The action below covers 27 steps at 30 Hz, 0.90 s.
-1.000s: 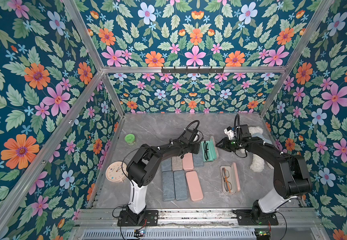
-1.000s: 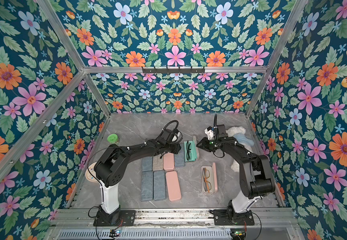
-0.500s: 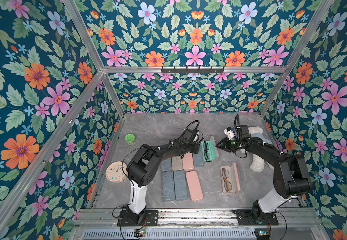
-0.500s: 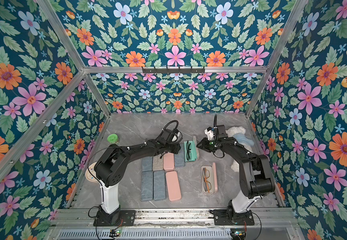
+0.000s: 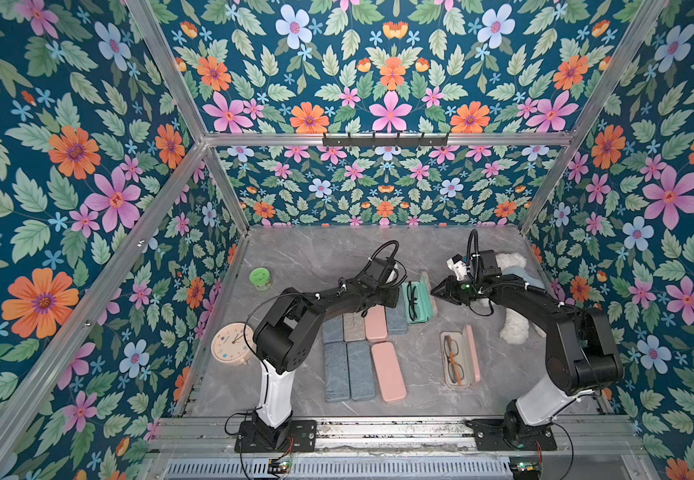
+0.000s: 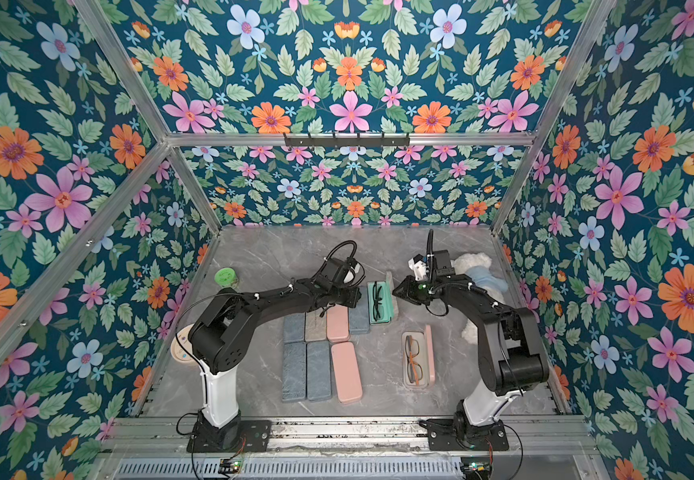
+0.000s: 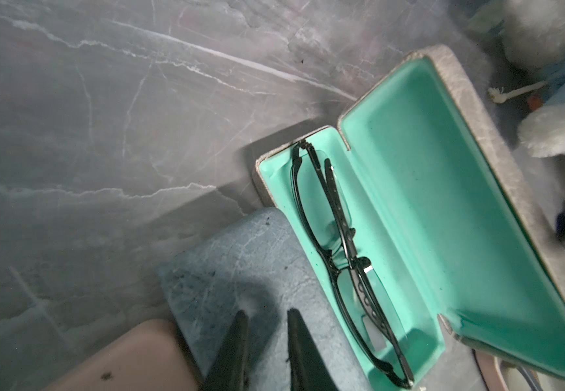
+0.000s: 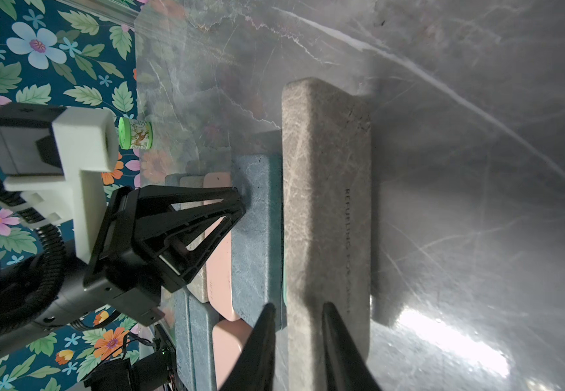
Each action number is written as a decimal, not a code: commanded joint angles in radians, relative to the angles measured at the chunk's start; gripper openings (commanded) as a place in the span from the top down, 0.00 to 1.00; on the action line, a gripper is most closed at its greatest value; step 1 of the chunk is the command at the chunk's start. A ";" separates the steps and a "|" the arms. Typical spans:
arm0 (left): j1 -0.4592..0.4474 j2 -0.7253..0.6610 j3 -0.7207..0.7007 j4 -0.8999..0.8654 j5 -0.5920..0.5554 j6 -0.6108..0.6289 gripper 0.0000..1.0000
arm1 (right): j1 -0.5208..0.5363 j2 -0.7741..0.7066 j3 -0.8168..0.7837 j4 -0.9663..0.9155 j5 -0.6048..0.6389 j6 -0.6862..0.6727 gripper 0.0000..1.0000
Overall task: Close the glasses case
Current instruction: Close the glasses case at the center of the board.
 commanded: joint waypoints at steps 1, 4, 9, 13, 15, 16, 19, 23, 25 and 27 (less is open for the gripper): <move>-0.001 0.006 -0.002 -0.022 0.012 0.010 0.77 | 0.001 0.002 0.001 0.013 -0.015 0.004 0.73; -0.001 0.006 -0.002 -0.021 0.013 0.010 0.77 | 0.003 0.003 0.004 0.013 -0.018 0.004 0.74; -0.001 0.008 -0.003 -0.022 0.013 0.010 0.77 | 0.014 0.035 0.011 0.005 -0.022 -0.005 0.74; -0.001 0.006 -0.003 -0.022 0.015 0.010 0.78 | 0.022 0.049 0.018 -0.004 -0.019 -0.008 0.75; -0.001 0.006 -0.003 -0.021 0.015 0.010 0.78 | 0.024 0.047 0.018 -0.004 -0.017 -0.010 0.75; -0.001 0.006 -0.003 -0.021 0.015 0.010 0.78 | 0.026 0.046 0.018 -0.005 -0.016 -0.010 0.75; -0.001 0.009 -0.001 -0.021 0.016 0.010 0.78 | 0.028 0.049 0.019 -0.005 -0.014 -0.012 0.75; -0.001 0.009 -0.001 -0.021 0.017 0.008 0.79 | 0.036 0.049 0.024 -0.019 0.002 -0.020 0.76; 0.000 0.010 -0.001 -0.021 0.018 0.008 0.79 | 0.041 0.050 0.026 -0.022 0.004 -0.023 0.76; -0.001 0.011 -0.002 -0.021 0.019 0.008 0.79 | 0.044 0.050 0.026 -0.023 0.006 -0.025 0.76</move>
